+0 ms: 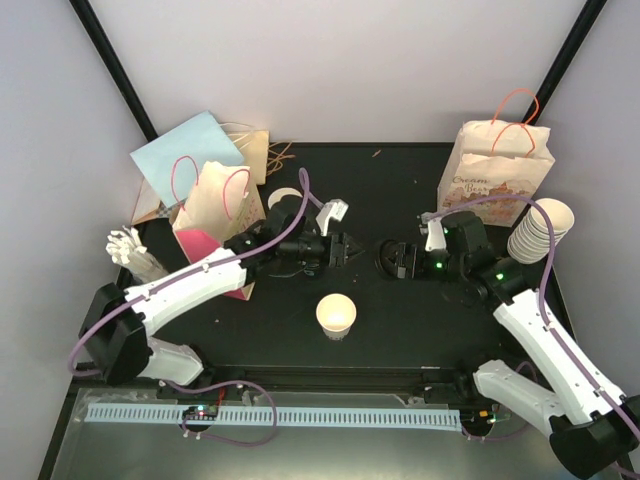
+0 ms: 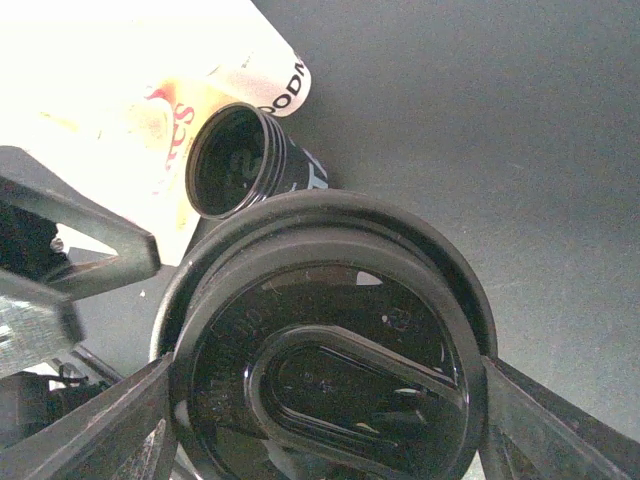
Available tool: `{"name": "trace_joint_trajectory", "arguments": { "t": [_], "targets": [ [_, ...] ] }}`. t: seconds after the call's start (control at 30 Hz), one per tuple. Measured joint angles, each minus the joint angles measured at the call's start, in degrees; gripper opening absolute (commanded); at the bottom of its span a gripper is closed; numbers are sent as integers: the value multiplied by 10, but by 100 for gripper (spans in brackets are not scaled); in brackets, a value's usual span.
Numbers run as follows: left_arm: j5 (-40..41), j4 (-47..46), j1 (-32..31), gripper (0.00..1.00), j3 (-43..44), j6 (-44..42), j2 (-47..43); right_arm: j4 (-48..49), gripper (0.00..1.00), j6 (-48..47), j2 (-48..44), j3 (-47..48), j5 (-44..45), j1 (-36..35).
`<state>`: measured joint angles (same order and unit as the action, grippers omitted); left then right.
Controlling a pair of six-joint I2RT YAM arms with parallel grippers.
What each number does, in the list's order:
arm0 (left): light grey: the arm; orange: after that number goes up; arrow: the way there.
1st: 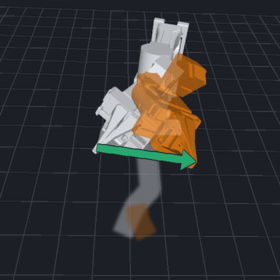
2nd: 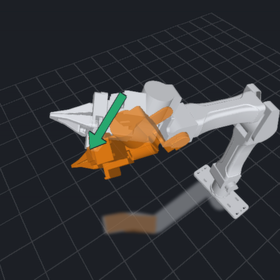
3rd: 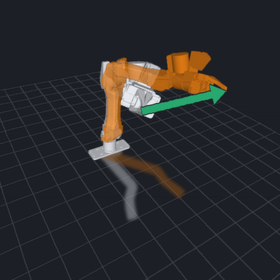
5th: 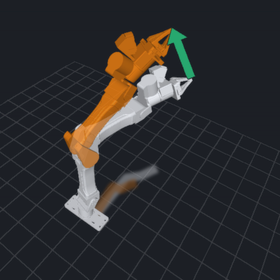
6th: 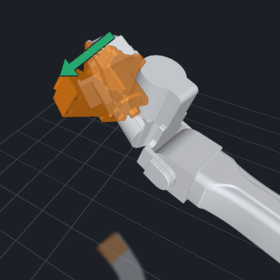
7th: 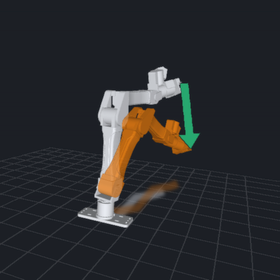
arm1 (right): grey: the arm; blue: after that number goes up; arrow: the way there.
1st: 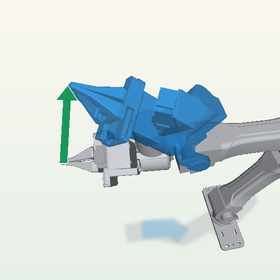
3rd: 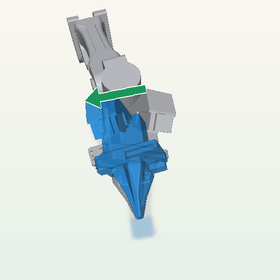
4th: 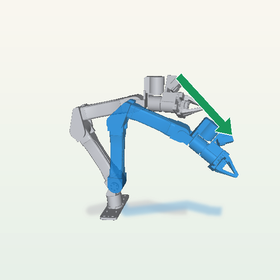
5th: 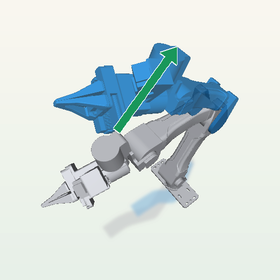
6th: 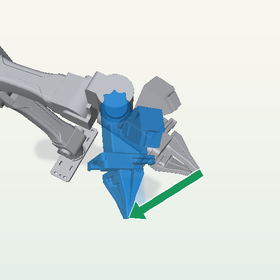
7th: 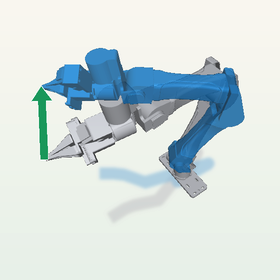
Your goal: Pack the takeout coffee
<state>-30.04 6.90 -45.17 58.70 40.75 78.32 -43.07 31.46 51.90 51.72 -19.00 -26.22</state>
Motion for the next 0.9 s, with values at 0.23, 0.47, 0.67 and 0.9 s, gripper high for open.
{"name": "trace_joint_trajectory", "arguments": {
  "t": [0.23, 0.47, 0.67, 0.9],
  "targets": [
    [-22, -21, 0, 36, 1, 13, 26, -1, 78, 9, -3, 0, -17, 0],
    [-36, -36, 0, 33, 2, 18, 33, 0, 78, 12, -3, 0, -29, 0],
    [-41, -40, 0, 28, 3, 21, 41, -3, 78, 17, -3, 2, -33, 0],
    [-43, -40, 1, 28, 3, 25, 55, -4, 78, 21, -14, 12, -34, 2]
  ]
}}
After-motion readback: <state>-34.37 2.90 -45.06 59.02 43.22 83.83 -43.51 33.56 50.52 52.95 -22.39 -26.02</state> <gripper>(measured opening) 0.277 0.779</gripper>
